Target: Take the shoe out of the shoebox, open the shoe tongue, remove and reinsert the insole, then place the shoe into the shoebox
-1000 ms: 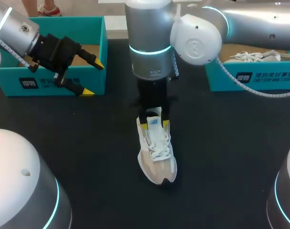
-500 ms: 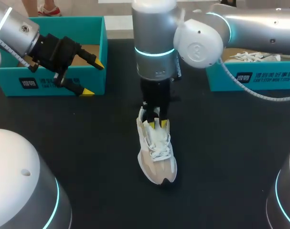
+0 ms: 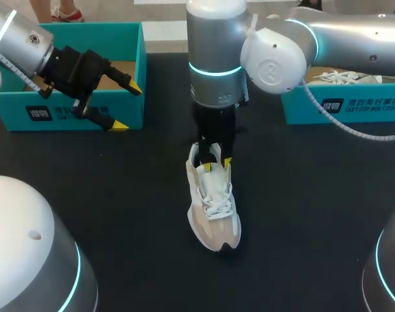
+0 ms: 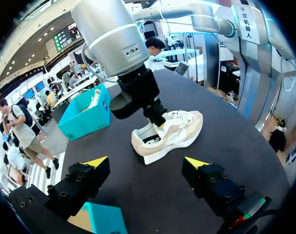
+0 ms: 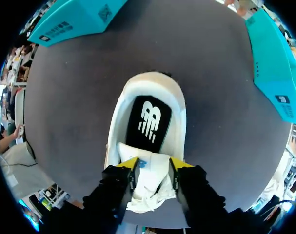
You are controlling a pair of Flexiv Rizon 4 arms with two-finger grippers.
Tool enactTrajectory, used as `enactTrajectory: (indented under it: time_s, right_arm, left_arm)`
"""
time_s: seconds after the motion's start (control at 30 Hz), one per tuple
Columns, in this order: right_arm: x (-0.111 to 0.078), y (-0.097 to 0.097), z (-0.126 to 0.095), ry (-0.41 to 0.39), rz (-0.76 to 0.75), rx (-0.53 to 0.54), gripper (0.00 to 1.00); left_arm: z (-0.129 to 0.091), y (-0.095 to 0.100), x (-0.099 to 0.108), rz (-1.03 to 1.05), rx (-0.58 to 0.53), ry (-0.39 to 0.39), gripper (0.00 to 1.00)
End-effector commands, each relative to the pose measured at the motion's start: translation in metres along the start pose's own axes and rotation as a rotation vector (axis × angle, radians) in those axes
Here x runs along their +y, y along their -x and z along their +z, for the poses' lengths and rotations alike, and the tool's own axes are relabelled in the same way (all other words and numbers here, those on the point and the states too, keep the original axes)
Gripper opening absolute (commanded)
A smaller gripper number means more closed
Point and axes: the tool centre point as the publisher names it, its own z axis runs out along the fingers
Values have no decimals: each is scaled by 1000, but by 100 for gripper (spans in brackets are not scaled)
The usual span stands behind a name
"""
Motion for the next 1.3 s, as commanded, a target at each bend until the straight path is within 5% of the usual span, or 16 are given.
enactTrajectory:
  time_s: [0.03, 0.13, 0.17, 0.2, 0.23, 0.63, 0.77, 0.9, 1.3]
  right_arm:
    - [-1, 13, -36, 53, -190, -105, 55]
    - [9, 16, -54, 71, -441, -229, 59]
    - [13, 14, -59, 52, -555, -274, 72]
    - [15, 12, -62, 57, -580, -272, 96]
    - [20, 14, -70, 72, -605, -320, 100]
    - [20, 14, -70, 72, -605, -320, 100]
    - [41, 1, -49, 41, -765, -301, 100]
    - [54, -1, -43, 113, -795, -302, 100]
    - [88, 18, -12, 167, -959, -295, 100]
  left_arm:
    - [-1, 0, 0, 0, 2, 4, 100]
    - [-1, 0, 0, 0, 2, 4, 100]
    - [-1, 0, 0, 0, 2, 4, 100]
    - [-1, 0, 0, 0, 2, 4, 100]
    - [-1, 0, 0, 0, 2, 4, 100]
    - [-1, 0, 0, 0, 2, 4, 100]
    - [-1, 0, 0, 0, 2, 4, 100]
    - [-1, 0, 0, 0, 2, 4, 100]
    - [-1, 0, 0, 0, 2, 4, 100]
